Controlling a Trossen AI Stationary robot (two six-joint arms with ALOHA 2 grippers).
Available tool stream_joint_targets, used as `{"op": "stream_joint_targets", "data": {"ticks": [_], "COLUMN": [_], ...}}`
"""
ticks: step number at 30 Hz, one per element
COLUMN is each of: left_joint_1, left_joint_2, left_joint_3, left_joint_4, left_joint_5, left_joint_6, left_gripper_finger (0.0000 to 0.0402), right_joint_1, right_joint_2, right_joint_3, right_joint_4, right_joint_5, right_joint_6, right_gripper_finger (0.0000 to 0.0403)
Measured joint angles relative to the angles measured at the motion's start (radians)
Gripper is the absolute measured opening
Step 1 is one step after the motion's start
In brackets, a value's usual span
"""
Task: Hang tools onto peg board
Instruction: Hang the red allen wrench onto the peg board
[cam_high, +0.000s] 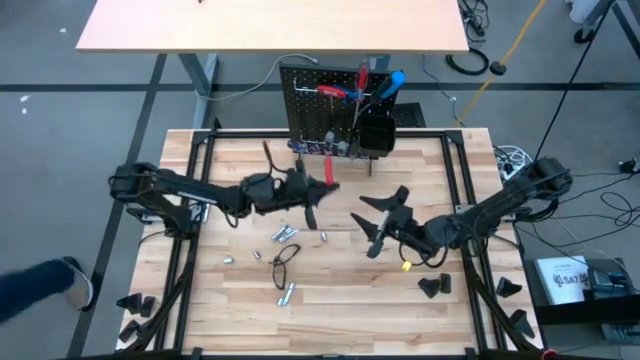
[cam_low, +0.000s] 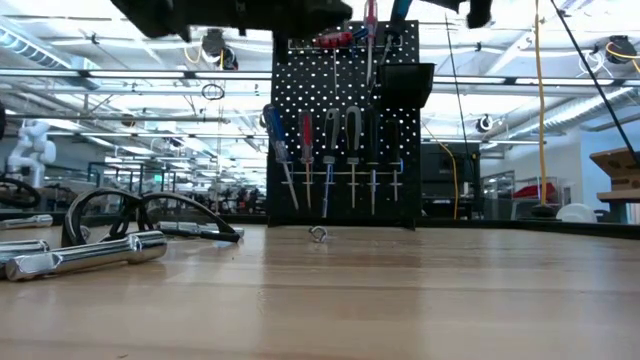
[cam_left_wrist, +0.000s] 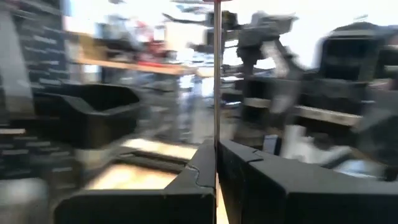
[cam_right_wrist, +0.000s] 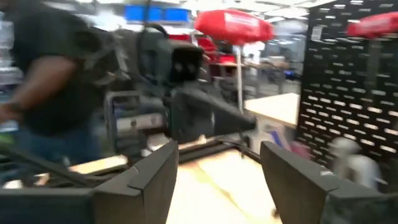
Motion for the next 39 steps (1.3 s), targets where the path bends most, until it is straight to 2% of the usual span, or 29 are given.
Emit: {"op": "stream_joint_targets", "data": {"ticks": [5, 14, 18, 25, 34, 39], "left_joint_1": [0.032, 0.137, 0.183, 0.219, 0.218, 0.23], "left_joint_2": [-0.084, -0.05, 0.005, 0.105, 0.12, 0.12], "left_joint_3": [0.018, 0.199, 0.276, 0.351, 0.366, 0.366], "left_joint_4": [-0.119, -0.327, -0.384, -0.405, -0.379, -0.364], "left_joint_5": [-0.203, -0.444, -0.451, -0.56, -0.706, -0.717], "left_joint_6": [0.048, 0.094, 0.107, 0.11, 0.109, 0.086], "left_gripper_finger": [0.0002, 0.0002, 0.0002, 0.0002, 0.0002, 0.0001], "right_joint_1": [0.022, 0.016, 0.016, 0.006, 0.004, 0.001], "right_joint_2": [-0.047, -0.051, -0.051, -0.051, -0.051, -0.051], "right_joint_3": [0.0, 0.0, 0.0, 0.0, 0.0, 0.0], "right_joint_4": [-0.081, -0.146, -0.151, -0.184, -0.233, -0.248], "right_joint_5": [0.111, 0.121, 0.121, 0.121, 0.121, 0.121], "right_joint_6": [0.011, 0.037, 0.037, 0.037, 0.045, 0.045], "right_gripper_finger": [0.0228, 0.0223, 0.0222, 0.0222, 0.0222, 0.0222]}}
